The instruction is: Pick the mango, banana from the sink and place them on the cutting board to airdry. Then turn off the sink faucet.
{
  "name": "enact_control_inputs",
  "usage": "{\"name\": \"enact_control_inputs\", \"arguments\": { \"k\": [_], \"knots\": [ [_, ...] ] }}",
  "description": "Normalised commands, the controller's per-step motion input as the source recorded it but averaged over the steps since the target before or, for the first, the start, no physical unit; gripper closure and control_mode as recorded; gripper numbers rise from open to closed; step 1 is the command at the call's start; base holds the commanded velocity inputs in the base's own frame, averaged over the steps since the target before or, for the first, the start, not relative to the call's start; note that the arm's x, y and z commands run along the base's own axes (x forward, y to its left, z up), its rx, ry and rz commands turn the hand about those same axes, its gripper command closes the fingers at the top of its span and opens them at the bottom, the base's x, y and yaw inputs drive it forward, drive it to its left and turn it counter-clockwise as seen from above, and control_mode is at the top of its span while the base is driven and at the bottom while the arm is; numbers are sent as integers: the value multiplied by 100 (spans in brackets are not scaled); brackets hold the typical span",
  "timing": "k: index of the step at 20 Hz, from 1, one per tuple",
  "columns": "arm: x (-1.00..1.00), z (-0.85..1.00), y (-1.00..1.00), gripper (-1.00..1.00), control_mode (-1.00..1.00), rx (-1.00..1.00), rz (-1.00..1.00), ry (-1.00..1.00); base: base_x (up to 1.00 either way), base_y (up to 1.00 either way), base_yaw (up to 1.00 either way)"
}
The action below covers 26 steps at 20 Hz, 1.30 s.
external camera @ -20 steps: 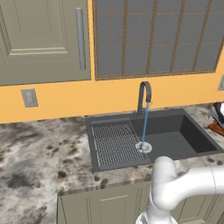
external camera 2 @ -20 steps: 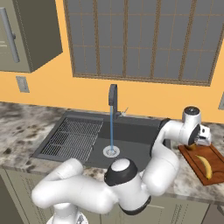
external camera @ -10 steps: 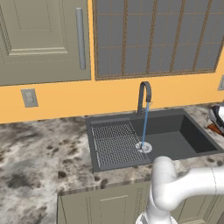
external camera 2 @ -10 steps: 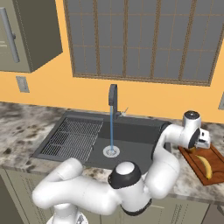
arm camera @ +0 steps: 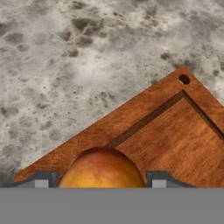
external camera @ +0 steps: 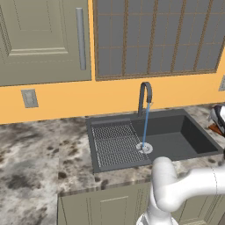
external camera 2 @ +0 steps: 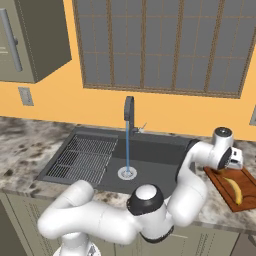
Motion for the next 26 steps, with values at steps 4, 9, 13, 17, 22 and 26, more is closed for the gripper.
{"name": "enact_control_inputs", "arguments": {
  "k": [4, 9, 13, 17, 22, 26],
  "knots": [
    [3, -23, -4, -100, -100, 0, 2, 1, 0, 0, 0],
    [0, -12, -3, -100, -100, 0, 1, 0, 0, 0, 0],
    [0, -1, 0, -100, -100, 0, 2, 0, 0, 0, 0],
    [0, 0, 0, -100, -100, 0, 4, 0, 0, 0, 0],
    [-18, 7, 0, -100, -100, 0, 6, -3, 0, 0, 0],
    [-25, 20, 3, -100, -100, 0, 7, -6, 0, 0, 0]
  ]
}}
